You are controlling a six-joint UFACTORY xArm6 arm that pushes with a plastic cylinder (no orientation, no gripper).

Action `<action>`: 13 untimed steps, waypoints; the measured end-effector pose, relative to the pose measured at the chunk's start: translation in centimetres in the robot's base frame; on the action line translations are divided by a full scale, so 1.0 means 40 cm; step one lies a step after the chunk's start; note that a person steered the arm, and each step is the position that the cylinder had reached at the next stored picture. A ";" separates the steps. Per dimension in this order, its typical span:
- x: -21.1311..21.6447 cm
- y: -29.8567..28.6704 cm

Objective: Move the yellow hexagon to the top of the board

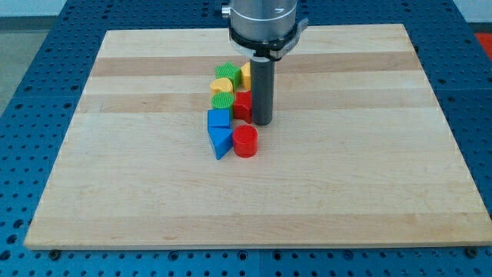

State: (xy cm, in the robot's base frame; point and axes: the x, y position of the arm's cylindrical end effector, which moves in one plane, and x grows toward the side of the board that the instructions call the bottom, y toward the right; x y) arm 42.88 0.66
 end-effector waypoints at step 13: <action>-0.444 -0.053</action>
State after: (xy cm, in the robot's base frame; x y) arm 25.13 -1.46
